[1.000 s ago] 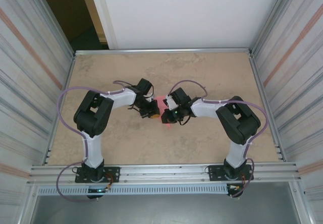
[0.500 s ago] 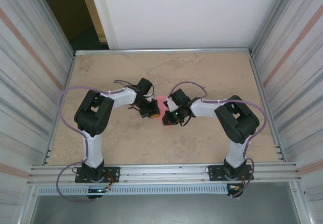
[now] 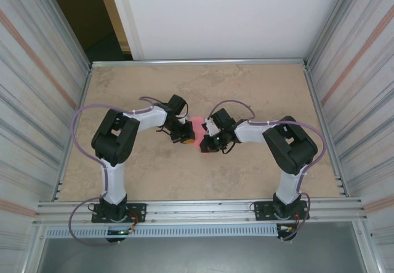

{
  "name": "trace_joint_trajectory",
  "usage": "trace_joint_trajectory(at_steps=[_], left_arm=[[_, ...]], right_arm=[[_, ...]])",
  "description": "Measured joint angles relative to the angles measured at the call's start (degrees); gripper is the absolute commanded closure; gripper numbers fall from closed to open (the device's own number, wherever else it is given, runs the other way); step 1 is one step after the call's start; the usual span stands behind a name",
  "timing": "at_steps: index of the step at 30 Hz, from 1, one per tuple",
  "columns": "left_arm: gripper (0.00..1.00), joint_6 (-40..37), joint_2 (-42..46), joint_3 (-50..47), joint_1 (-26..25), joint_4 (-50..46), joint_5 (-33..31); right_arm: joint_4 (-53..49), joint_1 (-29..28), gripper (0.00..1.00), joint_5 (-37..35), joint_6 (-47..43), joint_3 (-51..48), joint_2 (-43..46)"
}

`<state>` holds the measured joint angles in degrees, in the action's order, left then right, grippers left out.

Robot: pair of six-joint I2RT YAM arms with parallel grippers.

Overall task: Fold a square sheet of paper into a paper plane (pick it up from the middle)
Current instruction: Third fold the triangle at the center of the table.

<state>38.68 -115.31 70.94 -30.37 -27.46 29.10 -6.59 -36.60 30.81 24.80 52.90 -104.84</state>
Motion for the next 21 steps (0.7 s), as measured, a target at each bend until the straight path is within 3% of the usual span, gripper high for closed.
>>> trace_joint_trajectory(at_steps=[21], left_arm=[[0.92,-0.57,-0.31,0.74,0.04,-0.90,0.09]], right_arm=[[-1.42,1.33,0.90,0.07,0.04,-11.41,12.98]])
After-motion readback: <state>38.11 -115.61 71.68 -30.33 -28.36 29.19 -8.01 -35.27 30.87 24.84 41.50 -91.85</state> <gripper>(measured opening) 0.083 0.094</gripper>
